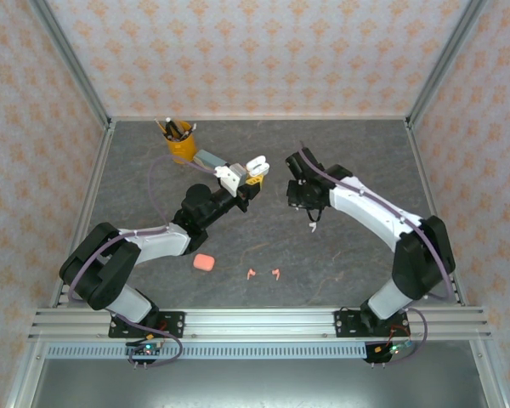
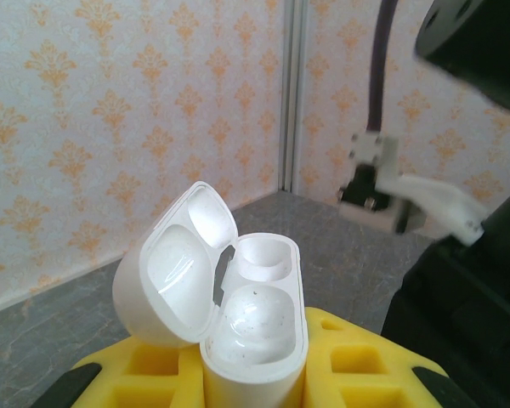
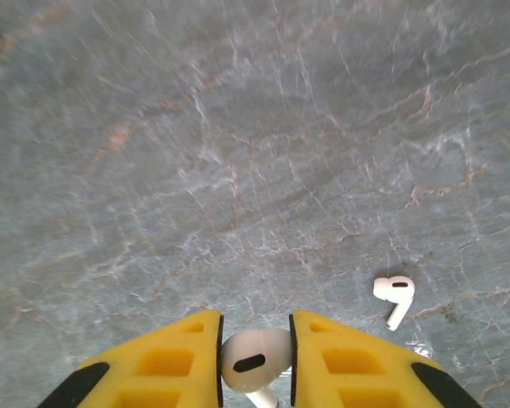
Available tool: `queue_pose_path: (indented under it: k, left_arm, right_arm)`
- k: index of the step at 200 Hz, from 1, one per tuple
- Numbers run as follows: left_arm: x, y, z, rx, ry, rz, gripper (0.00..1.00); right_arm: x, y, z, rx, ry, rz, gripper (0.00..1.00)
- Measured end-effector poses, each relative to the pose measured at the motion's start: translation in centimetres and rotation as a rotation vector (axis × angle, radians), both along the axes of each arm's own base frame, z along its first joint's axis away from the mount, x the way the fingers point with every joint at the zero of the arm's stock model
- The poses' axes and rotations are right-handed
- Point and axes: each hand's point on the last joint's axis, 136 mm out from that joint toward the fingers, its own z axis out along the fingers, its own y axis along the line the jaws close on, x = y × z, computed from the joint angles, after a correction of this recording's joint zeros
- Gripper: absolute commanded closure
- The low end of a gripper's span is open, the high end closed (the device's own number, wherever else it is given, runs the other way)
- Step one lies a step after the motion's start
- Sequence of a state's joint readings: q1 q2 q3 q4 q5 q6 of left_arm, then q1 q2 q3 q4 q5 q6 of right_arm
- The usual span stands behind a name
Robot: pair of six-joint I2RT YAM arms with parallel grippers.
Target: Insert the wireless bluetooth earbuds into the charging case
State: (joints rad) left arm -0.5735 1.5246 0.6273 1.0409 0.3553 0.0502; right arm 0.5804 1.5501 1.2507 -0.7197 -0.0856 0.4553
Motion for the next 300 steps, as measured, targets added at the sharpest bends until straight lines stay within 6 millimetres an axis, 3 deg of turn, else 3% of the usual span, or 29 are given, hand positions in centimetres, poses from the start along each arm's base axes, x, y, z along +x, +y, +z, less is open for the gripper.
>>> queue_pose_path:
  k: [67, 103, 165, 187, 234, 300]
  left_arm:
    - [0.0, -0.2, -0.2, 0.009, 0.014, -0.006, 1.0]
    - [0.3, -0.5, 0.7, 0.003, 0.004, -0.015, 1.0]
    - [0.6, -1.5, 1.4, 0.016, 0.013, -0.036, 1.0]
    - [0.6, -2.1, 1.7, 0.02, 0.012, -0.047, 1.0]
    - [1.2, -2.7, 1.7, 0.031, 0.026, -0.051, 1.0]
    - [1.3, -3.5, 2.4, 0.03, 0.029, -0.066, 1.0]
  right_arm:
    - [0.6, 0.1, 8.0, 0.125, -0.242, 0.021, 0.76]
    - [0.8, 0.5, 12.5, 0.208, -0.382, 0.041, 0.76]
    - [1.2, 2.4, 19.7, 0.402, -0.62, 0.109, 0.76]
    - [1.3, 3.0, 20.3, 0.453, -0.667, 0.135, 0.75]
    - [1.2, 3.8, 19.2, 0.507, -0.703, 0.165, 0.75]
    - [1.5, 4.3, 20.1, 0.568, -0.772, 0.161, 0.75]
